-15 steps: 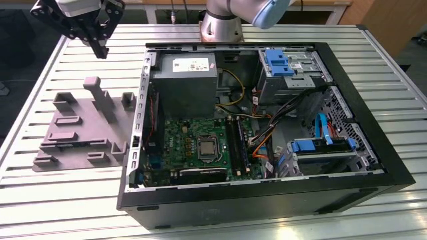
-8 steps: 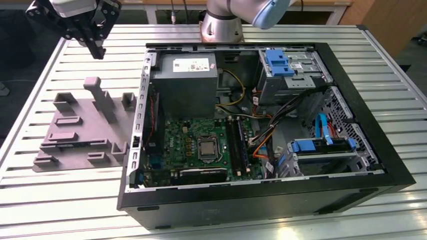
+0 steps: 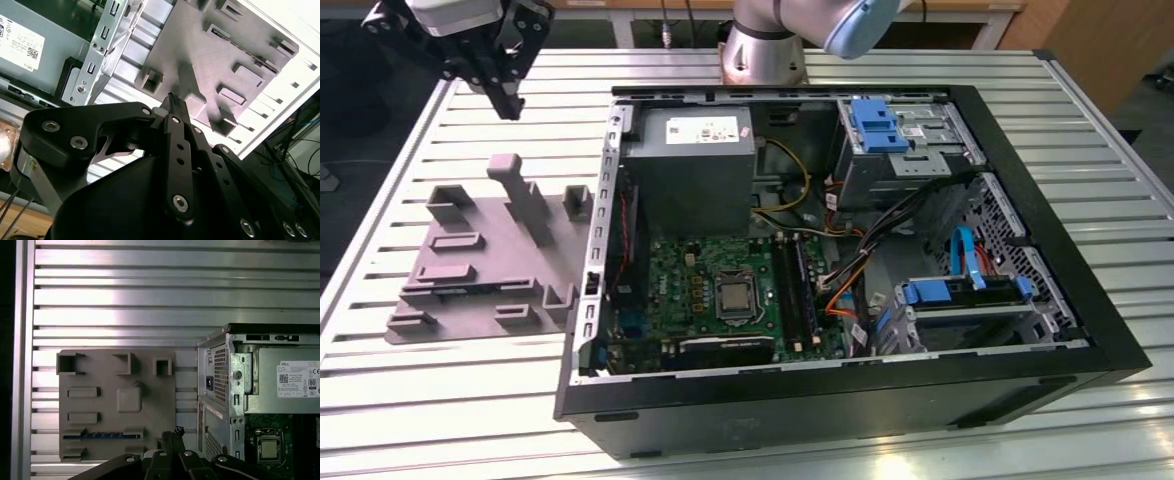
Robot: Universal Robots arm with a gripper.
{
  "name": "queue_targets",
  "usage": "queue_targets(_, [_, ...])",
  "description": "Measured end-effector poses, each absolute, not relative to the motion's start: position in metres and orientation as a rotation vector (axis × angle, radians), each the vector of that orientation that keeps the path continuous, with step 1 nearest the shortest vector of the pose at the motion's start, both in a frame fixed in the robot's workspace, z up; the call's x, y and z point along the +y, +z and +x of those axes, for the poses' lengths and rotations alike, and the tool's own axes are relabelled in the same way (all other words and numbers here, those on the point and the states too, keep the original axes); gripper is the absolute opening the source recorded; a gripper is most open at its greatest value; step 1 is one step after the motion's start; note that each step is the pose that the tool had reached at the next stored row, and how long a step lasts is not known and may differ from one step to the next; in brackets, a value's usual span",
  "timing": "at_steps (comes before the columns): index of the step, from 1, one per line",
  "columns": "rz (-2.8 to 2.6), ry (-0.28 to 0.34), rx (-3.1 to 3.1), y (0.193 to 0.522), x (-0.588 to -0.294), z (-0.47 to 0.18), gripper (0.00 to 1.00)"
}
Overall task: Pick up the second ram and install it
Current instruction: 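Reach for the second ram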
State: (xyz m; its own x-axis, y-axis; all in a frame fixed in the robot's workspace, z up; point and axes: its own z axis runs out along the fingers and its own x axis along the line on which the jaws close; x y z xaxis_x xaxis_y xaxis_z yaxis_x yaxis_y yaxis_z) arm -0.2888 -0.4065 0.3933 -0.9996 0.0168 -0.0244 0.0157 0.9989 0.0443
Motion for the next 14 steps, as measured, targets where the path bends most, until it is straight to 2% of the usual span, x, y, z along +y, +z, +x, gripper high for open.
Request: queue_targets(14, [0.018, 0.069, 3.116, 0.3931, -0.4114, -0.2965, 0.11])
